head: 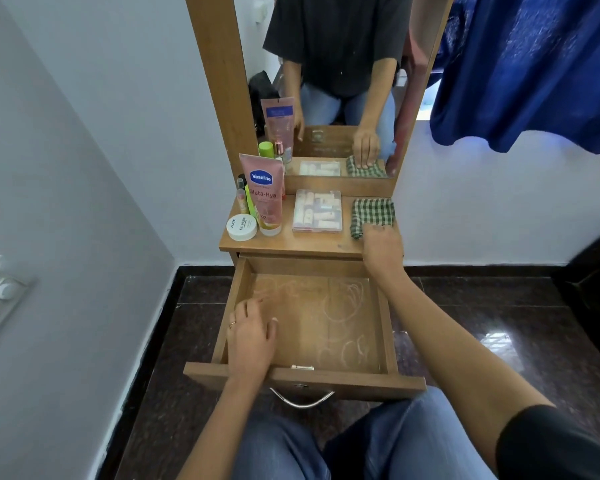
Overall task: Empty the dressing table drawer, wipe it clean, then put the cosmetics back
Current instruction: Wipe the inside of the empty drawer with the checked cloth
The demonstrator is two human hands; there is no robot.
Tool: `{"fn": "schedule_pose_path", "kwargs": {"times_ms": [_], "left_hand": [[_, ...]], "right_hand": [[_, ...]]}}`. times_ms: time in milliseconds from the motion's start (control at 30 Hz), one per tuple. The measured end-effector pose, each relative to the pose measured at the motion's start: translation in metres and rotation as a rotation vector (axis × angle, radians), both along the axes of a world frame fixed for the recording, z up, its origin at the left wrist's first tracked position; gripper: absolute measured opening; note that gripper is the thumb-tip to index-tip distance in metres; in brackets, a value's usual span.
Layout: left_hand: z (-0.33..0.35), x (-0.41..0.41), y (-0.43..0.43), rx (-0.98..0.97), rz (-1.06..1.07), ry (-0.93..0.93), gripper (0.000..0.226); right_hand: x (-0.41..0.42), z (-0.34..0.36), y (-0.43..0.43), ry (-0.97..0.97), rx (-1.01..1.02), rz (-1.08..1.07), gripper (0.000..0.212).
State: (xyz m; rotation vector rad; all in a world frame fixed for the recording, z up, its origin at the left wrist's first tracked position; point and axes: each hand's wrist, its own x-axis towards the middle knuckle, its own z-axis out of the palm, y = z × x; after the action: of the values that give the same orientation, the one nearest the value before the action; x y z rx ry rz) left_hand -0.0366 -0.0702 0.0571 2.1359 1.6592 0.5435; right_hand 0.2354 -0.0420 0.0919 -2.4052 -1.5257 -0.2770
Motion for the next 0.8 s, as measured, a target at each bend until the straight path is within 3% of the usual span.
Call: {"fn": "schedule_pose_path", "kwargs": {"times_ms": [133, 467, 633, 733, 800], "left_hand": [[-0.01, -0.003, -0.006, -0.025, -0.023, 0.078, 0.044], [-0.016, -0.004, -0.006, -0.037, -0.097, 0.209, 0.046], [-0.01, -0.016, 0.008, 0.03, -0.073, 0.048, 0.035], [-0.007, -0.029, 0.026, 0.075, -0.002, -0.05, 0.03], [-0.008, -0.034, 0.032, 0.053, -0.006, -0.064, 0.031]], "right_hand": [[0.003, -0.004, -0.014, 0.089, 0.118, 0.038, 0.03], [-0.043, 0.017, -0.063, 0.739, 0.666, -0.104, 0.02], [-0.041, 0.013, -0.079, 1.057, 0.532, -0.053, 0.016], [-0.04, 0.009, -0.084, 0.97, 0.282, -0.026, 0.016], [-0.043, 0.004, -0.083, 0.85, 0.217, -0.021, 0.018]]}}
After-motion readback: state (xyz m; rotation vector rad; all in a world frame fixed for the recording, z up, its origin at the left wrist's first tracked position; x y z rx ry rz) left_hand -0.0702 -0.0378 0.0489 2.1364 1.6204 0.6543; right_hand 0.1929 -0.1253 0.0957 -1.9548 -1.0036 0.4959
